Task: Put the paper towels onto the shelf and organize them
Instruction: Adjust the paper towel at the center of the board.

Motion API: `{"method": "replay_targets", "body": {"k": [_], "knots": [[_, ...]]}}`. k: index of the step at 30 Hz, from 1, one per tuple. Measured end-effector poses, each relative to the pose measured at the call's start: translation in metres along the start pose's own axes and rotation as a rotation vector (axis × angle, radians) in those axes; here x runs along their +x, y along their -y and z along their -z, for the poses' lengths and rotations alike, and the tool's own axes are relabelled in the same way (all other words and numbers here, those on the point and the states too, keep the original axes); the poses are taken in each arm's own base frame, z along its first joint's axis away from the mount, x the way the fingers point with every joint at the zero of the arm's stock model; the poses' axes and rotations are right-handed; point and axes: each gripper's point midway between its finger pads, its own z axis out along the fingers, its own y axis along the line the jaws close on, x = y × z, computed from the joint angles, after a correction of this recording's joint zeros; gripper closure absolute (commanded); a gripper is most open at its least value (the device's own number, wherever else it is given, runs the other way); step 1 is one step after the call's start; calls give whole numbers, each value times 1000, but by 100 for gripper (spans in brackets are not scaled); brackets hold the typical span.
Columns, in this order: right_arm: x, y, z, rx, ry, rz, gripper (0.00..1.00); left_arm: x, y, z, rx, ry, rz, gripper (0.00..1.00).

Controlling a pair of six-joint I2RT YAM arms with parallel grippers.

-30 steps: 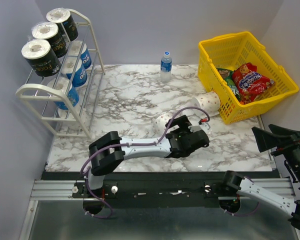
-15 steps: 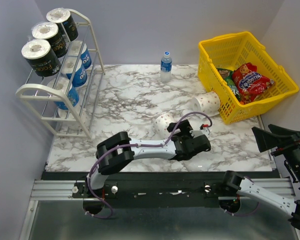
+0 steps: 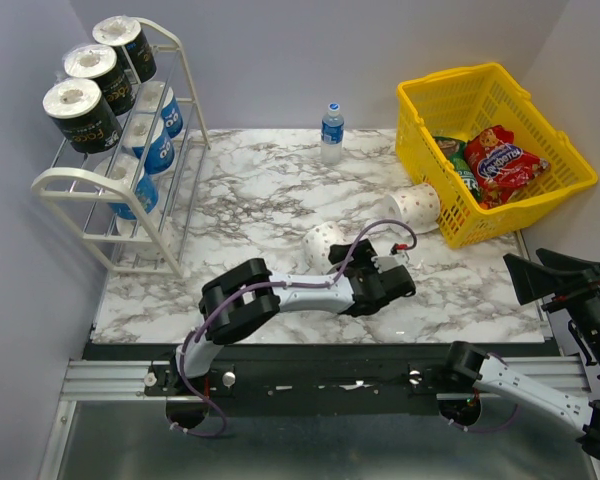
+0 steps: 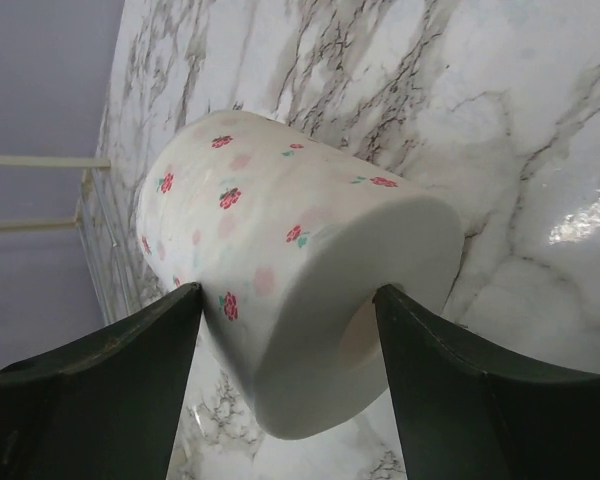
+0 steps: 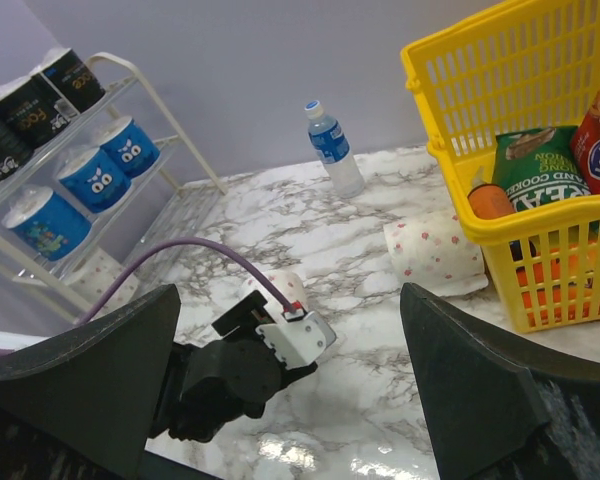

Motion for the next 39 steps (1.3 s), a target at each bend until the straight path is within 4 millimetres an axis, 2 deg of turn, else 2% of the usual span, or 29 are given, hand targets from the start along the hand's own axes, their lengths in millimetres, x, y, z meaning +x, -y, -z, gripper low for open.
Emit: {"method": "replay_targets", "body": {"k": [6,12,14,18,22,26,28,30,34,39], "knots": [[0,-1,-1,-1,4,-1,0,6,-13,-9,-43,-27,7,44],[1,-1,-2,0,2,5,0,13,-21,-8,-29,-57,0,47],[1,-1,-2,0,2,5,0,14,-29,-7,13,-68,43,48],[1,-1,-2,-1,2,3,0,12,-68,-5,88,-79,208,49],[1,-1,-2,-1,3,2,0,4,-119,-1,144,-61,415,49],[-1,0,0,-3,10,-8,0,-3,-150,2,209,-39,588,49],[-3,0,1,-5,15,-13,0,-1,-153,1,245,-48,638,45],[-5,0,2,-7,20,-18,0,5,-151,-3,272,-72,667,32],[-8,1,4,-9,27,-24,0,18,-136,-3,308,-110,632,21],[-8,1,4,-9,28,-25,0,2,-112,15,383,-54,488,15]]}}
